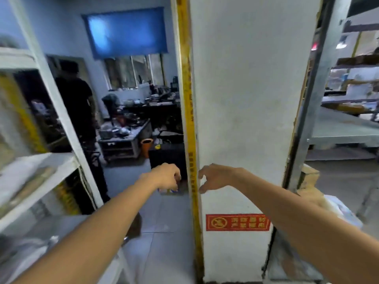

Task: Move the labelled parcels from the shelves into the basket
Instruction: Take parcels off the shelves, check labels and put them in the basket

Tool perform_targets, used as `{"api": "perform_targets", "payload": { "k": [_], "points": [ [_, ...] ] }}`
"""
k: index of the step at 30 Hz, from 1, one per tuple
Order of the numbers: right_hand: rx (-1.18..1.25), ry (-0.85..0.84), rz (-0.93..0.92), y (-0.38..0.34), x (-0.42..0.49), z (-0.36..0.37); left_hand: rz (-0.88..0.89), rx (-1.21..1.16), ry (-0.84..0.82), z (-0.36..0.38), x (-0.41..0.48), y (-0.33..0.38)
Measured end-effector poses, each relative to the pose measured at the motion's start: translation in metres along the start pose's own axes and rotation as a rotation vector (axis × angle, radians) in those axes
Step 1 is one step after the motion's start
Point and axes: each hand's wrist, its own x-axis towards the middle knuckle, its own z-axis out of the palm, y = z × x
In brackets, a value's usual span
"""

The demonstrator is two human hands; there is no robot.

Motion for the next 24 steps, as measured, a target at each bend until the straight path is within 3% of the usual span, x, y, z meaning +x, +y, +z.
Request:
{"api": "perform_targets", "payload": {
  "k": [10, 18, 24],
  "points": [
    [-0.115, 0.006, -0.557, -0.187, 0.036, -0.039, -0.519, -0.104, 0.148, -0.030, -0.170, -0.117],
    [-0.228, -0.009, -0.992, -0.321, -0.015, -0.019, -1.008, -0.041, 0.203, -0.025, -0.348, -0.115],
    [-0.217, 0.026, -1.275, -0.401, -0.099, -0.014, -1.352, 0.018, 0.279, -0.042, -0.486, -0.073]
  ]
}}
